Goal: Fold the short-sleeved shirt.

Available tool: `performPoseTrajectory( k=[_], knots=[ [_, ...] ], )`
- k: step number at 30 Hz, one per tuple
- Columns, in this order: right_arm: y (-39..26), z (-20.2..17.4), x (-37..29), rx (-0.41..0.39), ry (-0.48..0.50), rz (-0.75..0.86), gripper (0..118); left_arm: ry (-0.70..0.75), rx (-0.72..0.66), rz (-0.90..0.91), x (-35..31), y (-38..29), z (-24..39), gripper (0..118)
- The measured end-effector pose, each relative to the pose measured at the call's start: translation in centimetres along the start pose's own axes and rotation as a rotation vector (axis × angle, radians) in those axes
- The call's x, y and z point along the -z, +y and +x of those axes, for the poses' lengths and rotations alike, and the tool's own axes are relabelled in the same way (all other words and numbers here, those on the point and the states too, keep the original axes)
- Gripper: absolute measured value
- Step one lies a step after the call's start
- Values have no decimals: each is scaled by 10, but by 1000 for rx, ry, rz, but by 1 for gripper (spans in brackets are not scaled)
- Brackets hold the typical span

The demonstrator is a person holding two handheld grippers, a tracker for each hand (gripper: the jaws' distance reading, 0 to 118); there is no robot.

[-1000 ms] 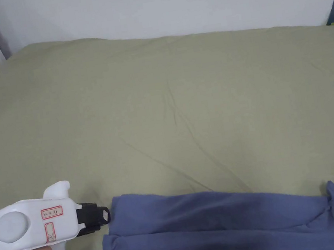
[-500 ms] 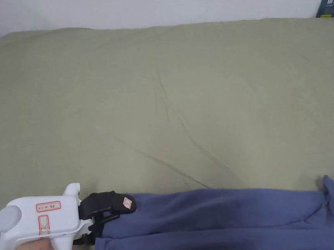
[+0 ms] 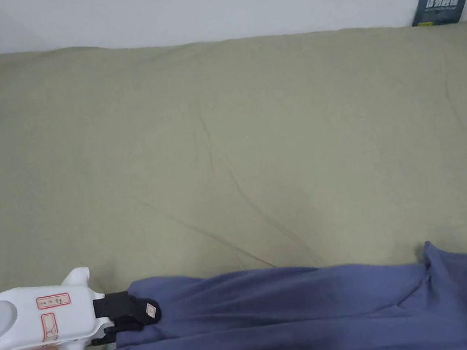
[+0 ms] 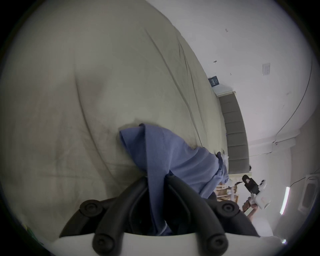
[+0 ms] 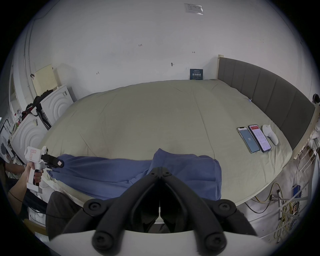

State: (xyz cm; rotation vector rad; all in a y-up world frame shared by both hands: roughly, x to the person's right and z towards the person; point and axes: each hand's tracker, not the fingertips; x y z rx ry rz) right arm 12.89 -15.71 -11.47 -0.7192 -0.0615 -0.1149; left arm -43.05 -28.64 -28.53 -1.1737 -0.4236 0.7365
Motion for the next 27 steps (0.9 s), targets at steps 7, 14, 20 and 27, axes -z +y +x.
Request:
performPoseTrajectory(
  k=[7,14,20,27],
  knots=[
    [1,9,-3,17,16,16,1,52,1,58,-32,5,1,3],
    [1,16,-1,32,43,20,1,202,-38,160,-88,21,-15,3],
    [0,14,3,28,62,14,1,251,29,151,-92,18,18,3],
    [-1,16,-1,13,86,19,1,283,215,113,-79,6,120,3]
  ],
)
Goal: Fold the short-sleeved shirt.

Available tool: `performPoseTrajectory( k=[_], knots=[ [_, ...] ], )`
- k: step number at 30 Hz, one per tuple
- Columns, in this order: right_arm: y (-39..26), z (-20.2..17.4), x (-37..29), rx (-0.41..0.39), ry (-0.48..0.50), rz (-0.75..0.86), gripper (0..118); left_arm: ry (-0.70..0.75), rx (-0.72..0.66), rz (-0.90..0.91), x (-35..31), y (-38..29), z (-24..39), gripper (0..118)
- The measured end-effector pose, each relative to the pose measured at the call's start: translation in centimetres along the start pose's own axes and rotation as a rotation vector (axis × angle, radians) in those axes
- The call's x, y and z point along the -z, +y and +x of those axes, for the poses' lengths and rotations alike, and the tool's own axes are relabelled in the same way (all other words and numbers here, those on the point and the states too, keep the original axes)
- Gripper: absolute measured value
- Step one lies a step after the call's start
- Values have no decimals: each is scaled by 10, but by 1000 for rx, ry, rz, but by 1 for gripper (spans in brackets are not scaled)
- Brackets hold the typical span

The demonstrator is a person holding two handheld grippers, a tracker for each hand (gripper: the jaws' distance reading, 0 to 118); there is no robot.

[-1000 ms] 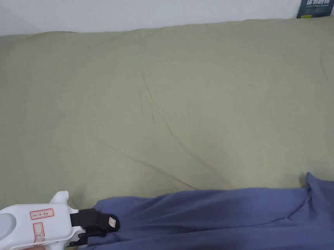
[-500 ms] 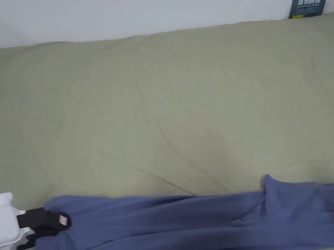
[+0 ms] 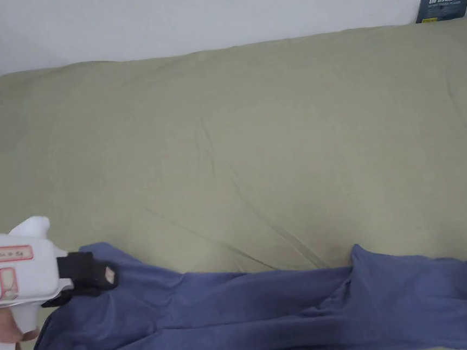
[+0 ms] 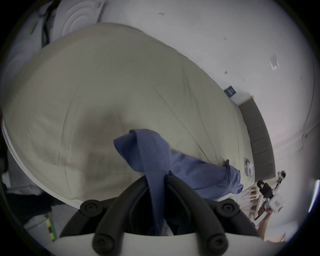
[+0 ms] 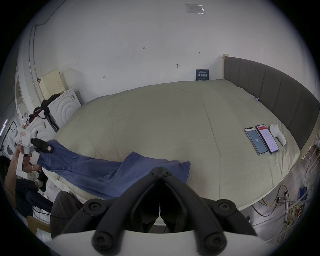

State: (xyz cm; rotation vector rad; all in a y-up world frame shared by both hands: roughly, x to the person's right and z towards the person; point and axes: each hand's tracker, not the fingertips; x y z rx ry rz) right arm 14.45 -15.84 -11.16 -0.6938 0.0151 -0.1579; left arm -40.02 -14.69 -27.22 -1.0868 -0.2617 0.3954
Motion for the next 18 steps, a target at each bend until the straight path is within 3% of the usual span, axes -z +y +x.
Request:
performPoseTrajectory(
  k=[6,13,15,16,17,18],
  knots=[
    [-3,5,-9,1,34,9,1,16,161,-65,32,-10,94,3],
    [-7,9,-12,11,62,8,1,87,332,-171,126,-35,171,3],
    [-10,10,-10,19,63,5,1,131,375,-180,155,-46,187,10],
    [-11,11,-10,21,64,1,0,133,379,-180,169,-51,193,39],
    [-13,16,-7,28,65,-5,1,118,364,-171,182,-58,195,106],
    [-14,18,-6,34,65,-7,1,114,372,-237,197,-62,198,118]
  ],
)
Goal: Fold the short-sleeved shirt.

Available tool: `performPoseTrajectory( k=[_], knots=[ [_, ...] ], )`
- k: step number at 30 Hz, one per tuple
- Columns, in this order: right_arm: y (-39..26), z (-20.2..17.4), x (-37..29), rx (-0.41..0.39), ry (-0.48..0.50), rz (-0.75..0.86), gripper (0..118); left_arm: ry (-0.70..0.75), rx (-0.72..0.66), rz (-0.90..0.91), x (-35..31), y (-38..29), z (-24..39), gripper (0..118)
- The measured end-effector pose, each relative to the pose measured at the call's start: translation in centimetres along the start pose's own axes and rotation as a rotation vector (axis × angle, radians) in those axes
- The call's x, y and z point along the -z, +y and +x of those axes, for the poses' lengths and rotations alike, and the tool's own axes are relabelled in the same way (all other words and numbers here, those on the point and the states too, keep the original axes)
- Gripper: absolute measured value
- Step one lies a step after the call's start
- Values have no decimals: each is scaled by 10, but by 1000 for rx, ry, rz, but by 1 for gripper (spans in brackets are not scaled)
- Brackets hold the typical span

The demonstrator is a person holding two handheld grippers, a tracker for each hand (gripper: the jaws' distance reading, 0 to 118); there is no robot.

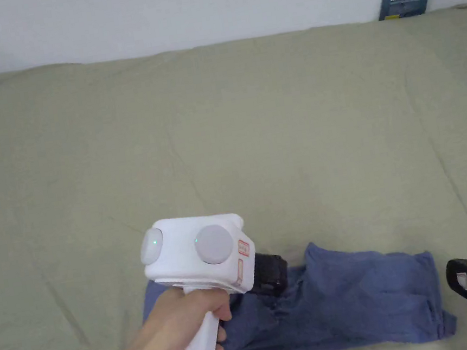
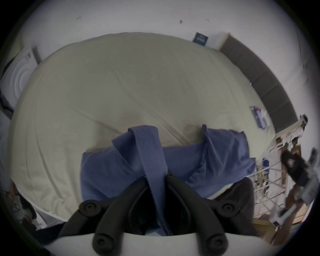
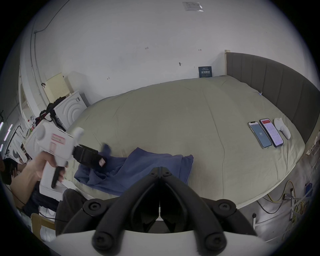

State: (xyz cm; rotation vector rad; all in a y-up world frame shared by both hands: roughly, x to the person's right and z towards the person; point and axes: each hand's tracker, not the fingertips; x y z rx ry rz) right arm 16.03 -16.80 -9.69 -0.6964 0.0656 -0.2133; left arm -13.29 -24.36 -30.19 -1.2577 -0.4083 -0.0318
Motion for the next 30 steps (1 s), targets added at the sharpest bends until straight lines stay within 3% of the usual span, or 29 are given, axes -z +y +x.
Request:
performPoseTrajectory(
  k=[5,7,8,9,10,11,13,19,22,24,26,27,30],
  knots=[
    [-1,3,1,9,-2,-14,1,-82,14,-20,21,-4,9,114],
    [-1,4,4,12,-4,-20,1,-162,-42,-26,-6,-5,6,111],
    [-1,4,6,16,-4,-21,1,-215,-77,-3,-15,-6,-1,100],
    [-1,4,7,16,-1,-25,1,-266,-98,17,-30,-7,-11,75],
    [-1,3,9,15,0,-29,1,-309,-127,53,-44,-11,-24,29],
    [-1,2,10,13,1,-28,1,-318,-141,90,-56,-13,-34,0],
    [1,0,14,9,14,-31,1,-196,-176,209,-75,-20,-59,0],
    [1,-11,15,12,65,-21,1,154,-123,167,-69,-29,-92,0],
    [-1,-12,11,15,78,-14,1,298,-111,97,-36,-31,-71,0],
    [-3,-11,7,23,80,-16,1,367,4,95,-15,-34,-34,0],
    [-6,-6,3,26,68,-19,1,388,55,58,1,-37,5,0],
    [-7,-4,1,30,61,-18,1,281,80,65,13,-40,27,0],
    [-9,6,-3,58,34,-23,1,279,147,106,31,-41,74,0]
  ],
)
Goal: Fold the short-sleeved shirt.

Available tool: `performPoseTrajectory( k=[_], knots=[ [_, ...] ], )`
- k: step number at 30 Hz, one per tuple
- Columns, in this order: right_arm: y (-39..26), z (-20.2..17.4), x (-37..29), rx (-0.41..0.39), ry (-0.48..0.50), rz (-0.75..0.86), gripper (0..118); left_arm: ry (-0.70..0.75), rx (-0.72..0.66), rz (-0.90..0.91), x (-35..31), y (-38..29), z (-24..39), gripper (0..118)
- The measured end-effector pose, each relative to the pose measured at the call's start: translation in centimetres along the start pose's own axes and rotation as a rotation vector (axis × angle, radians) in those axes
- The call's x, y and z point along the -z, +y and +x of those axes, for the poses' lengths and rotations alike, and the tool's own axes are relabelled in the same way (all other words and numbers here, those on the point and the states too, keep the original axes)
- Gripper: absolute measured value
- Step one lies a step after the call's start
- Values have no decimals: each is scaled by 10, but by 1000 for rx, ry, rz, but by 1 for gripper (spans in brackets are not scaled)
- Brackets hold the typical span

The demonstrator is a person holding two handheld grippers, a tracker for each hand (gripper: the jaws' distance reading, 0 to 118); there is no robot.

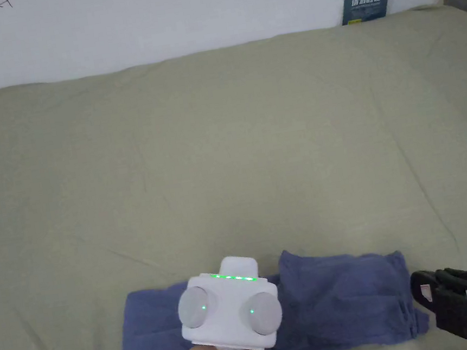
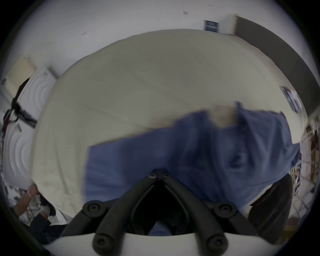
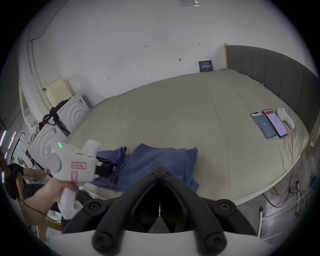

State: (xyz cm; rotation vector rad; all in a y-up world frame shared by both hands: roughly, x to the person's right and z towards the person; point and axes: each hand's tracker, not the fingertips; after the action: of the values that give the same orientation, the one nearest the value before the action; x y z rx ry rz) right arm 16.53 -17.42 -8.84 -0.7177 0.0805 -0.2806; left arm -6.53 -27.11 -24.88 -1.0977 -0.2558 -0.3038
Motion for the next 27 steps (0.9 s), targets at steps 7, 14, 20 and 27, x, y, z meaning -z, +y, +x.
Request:
performPoseTrajectory(
  k=[7,14,20,27],
  knots=[
    [-1,7,-3,32,-38,-10,1,-298,-211,49,-21,4,-37,0],
    [10,-17,16,7,-18,-18,1,-476,-384,97,-55,-28,-198,0],
    [17,-43,41,-18,8,-48,1,-549,-584,67,-33,-72,-287,0],
    [16,-59,52,-57,22,-87,1,-774,-650,35,9,-92,-288,118]
  ],
)
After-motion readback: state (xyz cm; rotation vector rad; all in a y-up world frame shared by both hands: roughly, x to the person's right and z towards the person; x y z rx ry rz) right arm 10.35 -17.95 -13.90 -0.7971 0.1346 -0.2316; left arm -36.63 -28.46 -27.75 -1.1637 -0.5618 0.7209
